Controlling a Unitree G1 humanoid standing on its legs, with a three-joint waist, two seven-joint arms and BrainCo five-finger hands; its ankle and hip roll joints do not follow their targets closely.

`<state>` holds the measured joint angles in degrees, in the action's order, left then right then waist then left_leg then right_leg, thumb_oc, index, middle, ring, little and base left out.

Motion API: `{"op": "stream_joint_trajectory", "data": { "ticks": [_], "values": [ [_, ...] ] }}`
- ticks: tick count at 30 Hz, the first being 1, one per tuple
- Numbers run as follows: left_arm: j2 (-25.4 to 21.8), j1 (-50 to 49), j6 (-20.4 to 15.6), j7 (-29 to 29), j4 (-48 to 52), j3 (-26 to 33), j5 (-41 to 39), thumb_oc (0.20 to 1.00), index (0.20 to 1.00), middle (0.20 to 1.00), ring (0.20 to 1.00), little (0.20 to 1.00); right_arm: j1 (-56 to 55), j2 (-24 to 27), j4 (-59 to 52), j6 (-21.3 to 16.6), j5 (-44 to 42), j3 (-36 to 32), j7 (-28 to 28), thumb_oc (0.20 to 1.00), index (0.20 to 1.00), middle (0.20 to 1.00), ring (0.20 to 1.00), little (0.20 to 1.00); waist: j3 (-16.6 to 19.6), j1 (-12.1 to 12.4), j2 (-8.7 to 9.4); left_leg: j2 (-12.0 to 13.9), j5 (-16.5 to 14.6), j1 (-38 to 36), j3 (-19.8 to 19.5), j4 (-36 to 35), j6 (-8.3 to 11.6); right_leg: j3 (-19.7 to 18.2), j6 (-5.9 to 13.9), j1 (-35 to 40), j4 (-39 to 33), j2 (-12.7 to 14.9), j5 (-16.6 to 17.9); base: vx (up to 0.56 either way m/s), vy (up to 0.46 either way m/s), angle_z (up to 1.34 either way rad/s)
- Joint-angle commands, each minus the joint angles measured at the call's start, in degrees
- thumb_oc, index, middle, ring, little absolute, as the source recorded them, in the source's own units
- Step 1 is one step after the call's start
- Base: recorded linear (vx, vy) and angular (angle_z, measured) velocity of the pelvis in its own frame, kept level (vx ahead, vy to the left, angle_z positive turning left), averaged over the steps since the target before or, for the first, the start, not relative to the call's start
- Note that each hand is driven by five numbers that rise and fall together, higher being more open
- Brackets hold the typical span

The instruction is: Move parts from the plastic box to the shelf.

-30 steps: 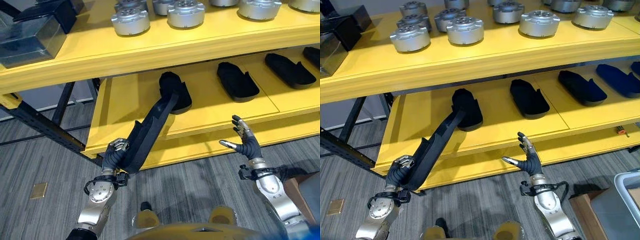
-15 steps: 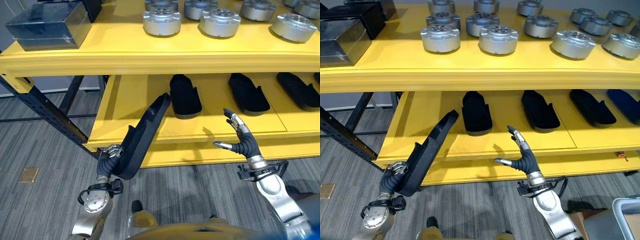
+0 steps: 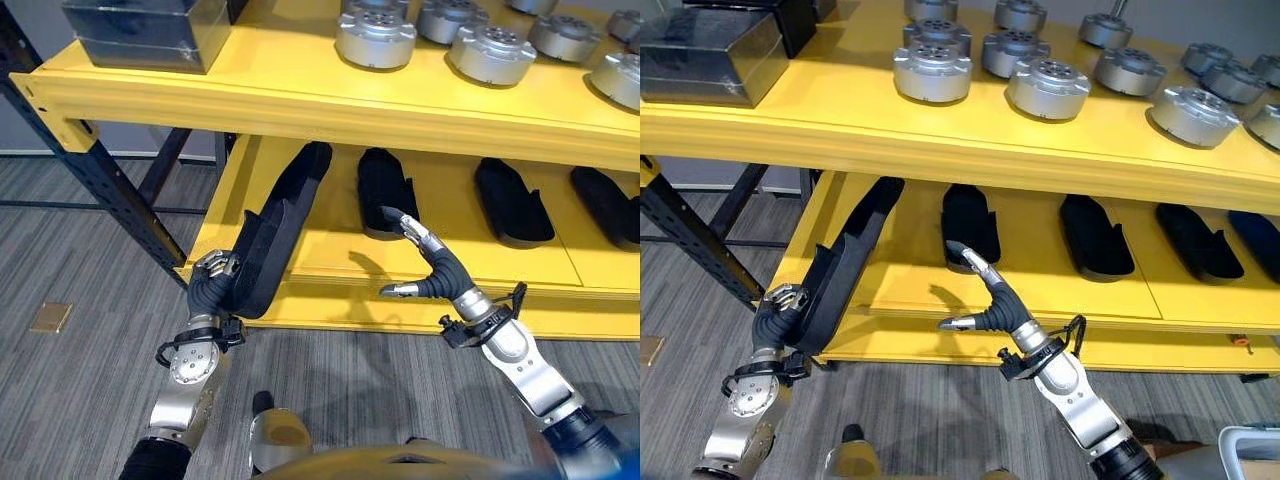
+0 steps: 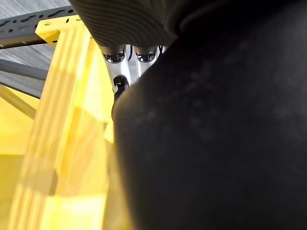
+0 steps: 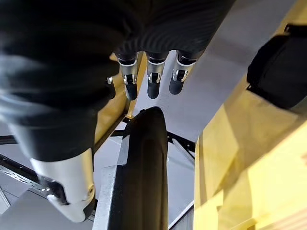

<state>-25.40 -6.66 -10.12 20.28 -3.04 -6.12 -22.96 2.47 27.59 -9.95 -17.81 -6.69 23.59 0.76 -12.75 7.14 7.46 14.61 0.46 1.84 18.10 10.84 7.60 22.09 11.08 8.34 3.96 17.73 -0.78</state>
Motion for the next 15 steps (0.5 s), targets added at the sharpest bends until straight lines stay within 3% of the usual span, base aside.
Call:
{"op": "stream_joint_trajectory", "data": {
  "ticks": [1,5,7,9,10,11,12,15],
  "values": [
    [-1.05,3.33,-0.51,-3.44,4.33,1.6,2.83,0.2,0.2,0.2,0.2,0.2,2.19,-0.16,-3.44,-0.93,-3.42,-1.39,-2.55,1.0,1.0,1.0,1.0,1.0,0.11,1.13,-1.02,-2.77,-6.08,-0.39,-0.69,5.31,-4.65,2.45,0.03,0.0,5.62,1.16,0.14,-0.08,0.205,0.02],
    [-0.81,2.84,0.6,-4.21,4.88,0.71,4.58,0.2,0.2,0.2,0.2,0.2,2.03,-1.82,-3.38,0.36,-5.47,-1.99,-0.93,1.0,1.0,1.0,1.0,1.0,-0.25,2.29,-1.18,-4.66,-8.57,-3.75,1.69,2.88,-6.2,8.16,1.91,-2.67,10.37,4.85,6.64,0.0,0.187,-0.11],
    [-0.74,2.62,0.72,-3.4,5.26,0.7,4.67,0.2,0.2,0.2,0.2,0.2,2.1,-1.94,-3.64,0.24,-4.81,-1.62,-0.46,1.0,1.0,1.0,1.0,1.0,-0.32,1.9,-1.39,-5.39,-8.33,-5.3,2.26,0.5,-6.61,7.9,2.04,-4.09,10.22,4.57,7.45,0.01,0.141,-0.55],
    [-0.95,3.26,0.92,-1.2,5.14,0.13,3.97,0.2,0.2,0.2,0.2,0.2,1.24,-1.74,-3.99,-1.3,-3.79,-1.26,0.16,1.0,1.0,1.0,1.0,1.0,-0.39,-0.09,-1.48,-6.98,-7.99,-7.05,0.96,-3.61,-6.88,4.03,2.34,-6.88,6.51,0.99,7.63,0.01,0.038,-0.38],
    [-1.31,4.12,0.85,0.42,4.57,-0.82,3.7,0.2,0.2,0.2,0.2,0.2,0.7,-1.6,-4.02,-2.49,-3.38,-1.29,-0.23,1.0,1.0,1.0,1.0,1.0,-0.48,-1.65,-0.67,-8.25,-7.25,-6.72,0.19,-4.64,-7.6,0.49,2.11,-9.21,3.79,-0.41,9.89,-0.02,-0.07,0.29],
    [-1.39,4.27,0.74,0.63,4.41,-1.05,3.65,0.2,0.2,0.2,0.2,0.2,0.59,-1.6,-3.94,-2.73,-3.29,-1.38,-0.38,1.0,1.0,1.0,1.0,1.0,-0.48,-1.92,-0.58,-8.46,-7.41,-6.72,-0.12,-4.75,-7.73,-0.56,2.25,-9.71,3.63,-0.58,10.28,0.01,-0.181,0.64],
    [-1.24,4.78,0.07,1.28,3.32,-2.06,3.57,0.2,0.2,0.2,0.2,0.2,-1.0,-1.03,-3.68,-4.41,-3.3,-2.33,-1.52,1.0,1.0,1.0,1.0,1.0,-0.12,-3.56,-0.55,-8.91,-7.26,-6.41,-2.48,-5.5,-7.97,-5.41,2.2,-9.39,0.88,-2.84,7.96,0.07,-0.155,0.85],
    [-0.23,2.06,-1.35,1.56,3.91,-1.49,3.8,0.2,0.2,0.2,0.2,0.2,-1.85,-0.02,-3.13,-4.11,-3.07,-3.62,-0.34,1.0,1.0,1.0,1.0,1.0,0.72,-3.33,-1.45,-8.11,-6.12,-7.36,-0.84,-6.18,-7.1,-3.97,1.39,-7.46,-0.19,-3.21,6.26,0.09,-0.141,0.73]
  ]
}}
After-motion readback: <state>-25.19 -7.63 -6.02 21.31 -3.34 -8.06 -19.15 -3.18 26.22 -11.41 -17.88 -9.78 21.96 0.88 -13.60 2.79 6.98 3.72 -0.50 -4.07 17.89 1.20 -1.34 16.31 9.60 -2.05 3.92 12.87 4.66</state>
